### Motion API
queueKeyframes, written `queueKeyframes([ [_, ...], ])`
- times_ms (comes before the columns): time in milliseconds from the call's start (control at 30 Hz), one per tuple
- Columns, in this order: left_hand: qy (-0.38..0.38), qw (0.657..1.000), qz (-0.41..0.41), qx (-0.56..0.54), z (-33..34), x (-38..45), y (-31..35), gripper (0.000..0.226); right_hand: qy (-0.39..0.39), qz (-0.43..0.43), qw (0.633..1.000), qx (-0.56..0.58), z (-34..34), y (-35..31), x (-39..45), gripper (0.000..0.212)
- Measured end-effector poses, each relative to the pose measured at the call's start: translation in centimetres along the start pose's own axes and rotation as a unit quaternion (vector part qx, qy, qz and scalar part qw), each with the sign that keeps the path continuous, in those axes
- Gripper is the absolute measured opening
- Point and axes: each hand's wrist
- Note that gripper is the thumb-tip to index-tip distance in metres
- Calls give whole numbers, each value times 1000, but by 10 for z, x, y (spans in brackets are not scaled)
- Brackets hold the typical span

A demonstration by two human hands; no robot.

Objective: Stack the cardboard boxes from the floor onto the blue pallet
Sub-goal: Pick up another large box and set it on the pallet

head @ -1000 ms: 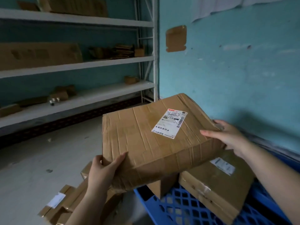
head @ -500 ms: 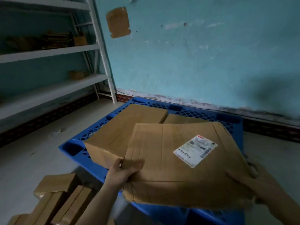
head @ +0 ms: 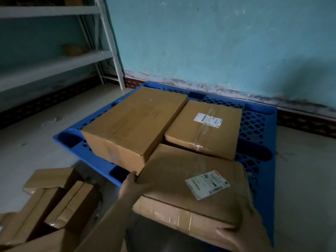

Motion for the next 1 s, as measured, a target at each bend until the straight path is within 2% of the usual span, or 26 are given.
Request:
queueKeyframes([
  [67, -13, 999, 35, -14, 2, 4, 3, 75, 51, -46, 995, -78, 2, -45, -3, 133],
  [200, -46, 997, 69, -10, 11, -5, 2, 57, 99, -130, 973, -162, 25, -65, 4, 115],
  [267, -23, 996, 79, -27, 8, -7, 2, 50, 124, -168, 967, -146, 33, -74, 17, 111],
  [467, 20, 996, 80, -41, -19, -16, -23, 48, 136, -188, 957, -172, 29, -106, 34, 101],
  [567, 55, 996, 61, -45, -37, -23, -44, 50, 153, -256, 941, -158, 32, -135, 30, 86],
  [667, 110, 991, 25, -67, -57, -31, -73, 50, 141, -373, 909, -119, 43, -181, 13, 82],
  [733, 141, 987, 1, -82, -64, -37, -96, 53, 105, -442, 889, -54, 59, -214, -5, 84],
  [800, 159, 981, -30, -108, -65, -42, -120, 57, 37, -471, 881, -15, 85, -239, -25, 87],
  [933, 153, 975, -119, -107, -54, -51, -170, 64, -124, -425, 896, -14, 153, -251, -52, 92],
  [1000, 147, 969, -175, -92, -47, -54, -193, 67, -173, -392, 903, -33, 183, -242, -55, 82],
])
Point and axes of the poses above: each hand's wrist, its own x-axis towards the middle knuckle, its own z-axis out of the palm, y = z × x, and after that the axes turned 3 degrees about y, right-handed
